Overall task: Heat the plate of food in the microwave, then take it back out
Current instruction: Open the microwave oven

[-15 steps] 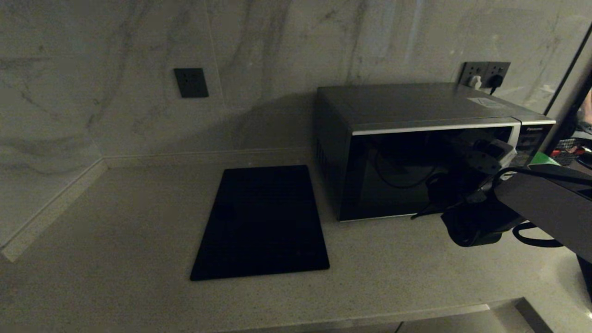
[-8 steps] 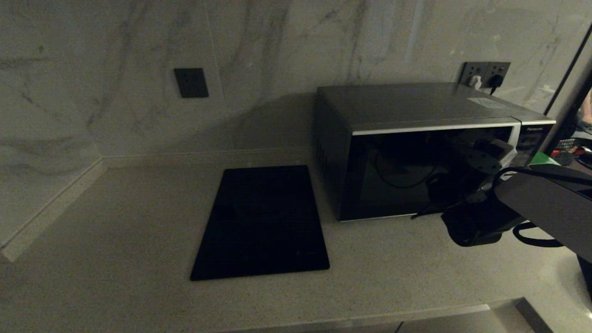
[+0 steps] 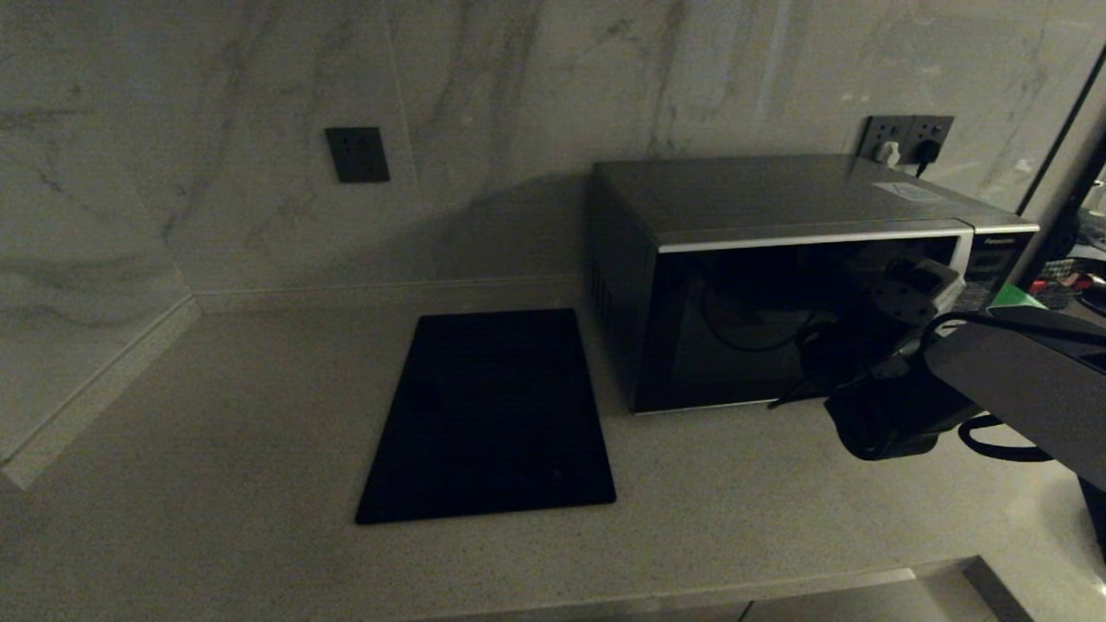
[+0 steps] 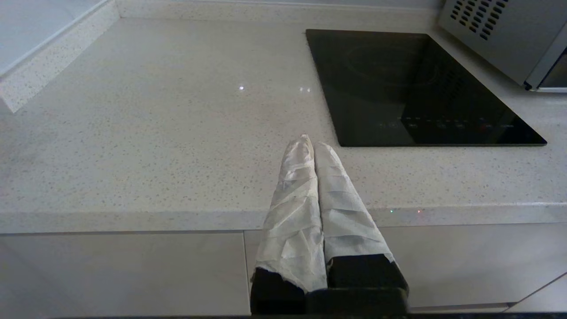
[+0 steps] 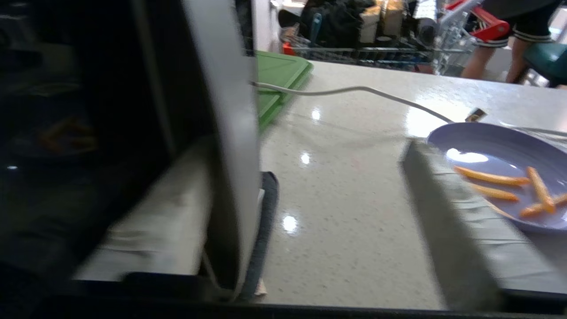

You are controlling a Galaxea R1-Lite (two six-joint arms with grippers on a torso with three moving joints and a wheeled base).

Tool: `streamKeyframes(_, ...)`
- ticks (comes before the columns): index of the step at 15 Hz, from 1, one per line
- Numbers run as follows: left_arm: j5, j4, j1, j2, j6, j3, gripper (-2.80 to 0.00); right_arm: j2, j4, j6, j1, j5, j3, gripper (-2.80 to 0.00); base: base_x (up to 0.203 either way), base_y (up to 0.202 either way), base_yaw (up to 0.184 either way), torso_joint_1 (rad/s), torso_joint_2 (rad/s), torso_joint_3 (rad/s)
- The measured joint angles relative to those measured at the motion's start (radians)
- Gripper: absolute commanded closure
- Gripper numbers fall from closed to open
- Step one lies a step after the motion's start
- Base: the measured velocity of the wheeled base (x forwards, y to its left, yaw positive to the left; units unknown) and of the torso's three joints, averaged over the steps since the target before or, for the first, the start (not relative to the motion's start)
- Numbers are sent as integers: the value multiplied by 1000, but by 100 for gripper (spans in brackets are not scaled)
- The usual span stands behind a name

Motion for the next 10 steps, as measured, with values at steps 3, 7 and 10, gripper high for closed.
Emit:
streamKeyframes(3,0,0,0,0,0,0,0,0,-1,0,0,-2,-3,0,0,0,0,0,0,0)
streamKeyframes(7,0,0,0,0,0,0,0,0,0,-2,1,2,-4,0,0,0,0,0,0,0)
streamKeyframes(10,0,0,0,0,0,0,0,0,0,-5,2,0,-3,0,0,0,0,0,0,0)
